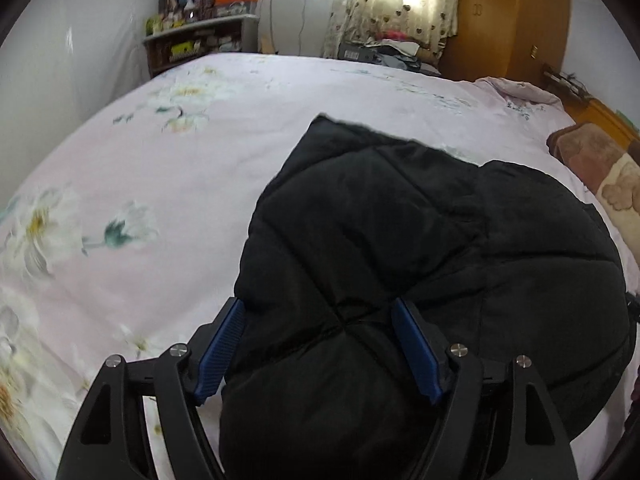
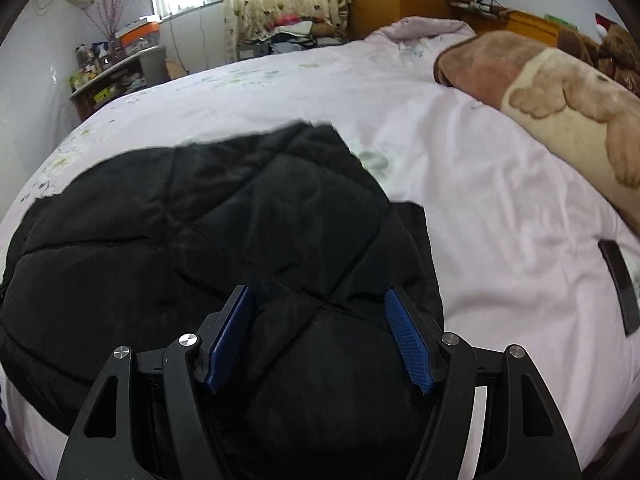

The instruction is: Fold large clothes

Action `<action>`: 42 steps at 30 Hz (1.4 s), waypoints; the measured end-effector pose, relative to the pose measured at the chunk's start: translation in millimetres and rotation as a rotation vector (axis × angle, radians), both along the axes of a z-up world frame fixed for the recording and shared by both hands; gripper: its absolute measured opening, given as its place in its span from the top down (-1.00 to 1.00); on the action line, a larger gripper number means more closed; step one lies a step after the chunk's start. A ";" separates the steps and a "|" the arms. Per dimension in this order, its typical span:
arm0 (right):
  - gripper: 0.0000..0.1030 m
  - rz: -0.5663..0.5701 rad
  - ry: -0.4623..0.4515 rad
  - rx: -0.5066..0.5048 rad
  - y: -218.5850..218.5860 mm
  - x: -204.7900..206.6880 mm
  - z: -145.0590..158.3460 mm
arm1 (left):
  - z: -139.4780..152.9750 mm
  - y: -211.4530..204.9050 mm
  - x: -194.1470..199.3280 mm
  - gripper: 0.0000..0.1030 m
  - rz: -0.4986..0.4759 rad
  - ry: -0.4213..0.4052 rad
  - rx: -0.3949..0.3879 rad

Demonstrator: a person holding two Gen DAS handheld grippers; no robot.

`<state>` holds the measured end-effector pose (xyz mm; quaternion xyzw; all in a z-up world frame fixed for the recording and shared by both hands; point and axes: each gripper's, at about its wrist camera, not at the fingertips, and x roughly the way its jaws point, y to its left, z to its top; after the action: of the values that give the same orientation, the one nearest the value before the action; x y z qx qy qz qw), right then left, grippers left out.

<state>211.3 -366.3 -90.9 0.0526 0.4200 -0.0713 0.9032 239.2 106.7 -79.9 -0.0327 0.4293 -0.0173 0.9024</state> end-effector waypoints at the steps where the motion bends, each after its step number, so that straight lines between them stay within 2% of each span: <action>1: -0.32 -0.005 0.007 -0.004 -0.4 1.8 1.3 | 2.8 -0.6 0.8 -0.50 0.010 0.006 0.000; 4: -0.32 -0.027 0.016 -0.015 4.4 -1.3 15.9 | 21.3 -4.7 -3.9 -0.48 0.009 -0.004 0.008; 7: -0.32 -0.011 -0.020 -0.007 11.9 -18.1 32.8 | 37.2 -3.0 -20.7 -0.48 0.000 -0.030 -0.008; 10: -0.32 0.005 -0.024 0.004 20.0 -39.9 37.4 | 44.4 -5.4 -38.5 -0.48 -0.023 -0.032 -0.012; 13: -0.32 0.012 0.002 -0.003 25.0 -52.1 30.7 | 40.3 -11.7 -49.7 -0.48 -0.053 -0.021 0.011; 16: -0.32 -0.001 0.058 -0.008 20.5 -50.6 15.0 | 24.8 -17.4 -46.6 -0.46 -0.060 0.033 0.012; 19: -0.32 -0.020 0.088 -0.009 14.1 -48.1 7.5 | 20.7 -22.1 -48.2 -0.46 -0.064 0.038 0.018; 29: -0.32 -0.022 0.084 -0.024 14.3 -51.1 13.4 | 27.4 -22.2 -49.7 -0.46 -0.069 0.037 0.023; 35: -0.32 0.006 0.017 -0.025 16.1 -46.2 34.6 | 51.5 -3.8 -39.4 -0.45 -0.030 -0.047 0.010; 37: -0.30 0.017 0.015 -0.024 13.0 -36.7 36.0 | 49.9 6.7 -24.2 -0.16 -0.003 -0.045 0.016; 38: -0.10 0.023 0.013 -0.023 12.5 -33.2 36.7 | 46.8 12.6 -14.2 -0.09 0.010 -0.032 0.014; 39: 0.21 0.036 0.012 -0.016 10.6 -27.8 36.8 | 43.4 17.4 -5.4 0.04 0.023 -0.018 0.009; 40: 0.35 0.044 0.015 -0.012 9.3 -22.5 36.5 | 39.2 22.5 3.0 0.17 0.034 -0.005 -0.004; 41: 0.48 0.046 0.017 -0.021 8.0 -16.5 36.3 | 35.0 26.8 9.7 0.20 0.040 0.007 -0.022; 42: 0.48 0.048 0.015 -0.028 7.3 -13.2 36.5 | 31.3 29.8 15.3 0.20 0.044 0.021 -0.040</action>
<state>198.1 -359.1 -54.4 0.0294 0.4269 -0.0556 0.9021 254.5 136.5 -48.6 -0.0605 0.4376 -0.0057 0.8971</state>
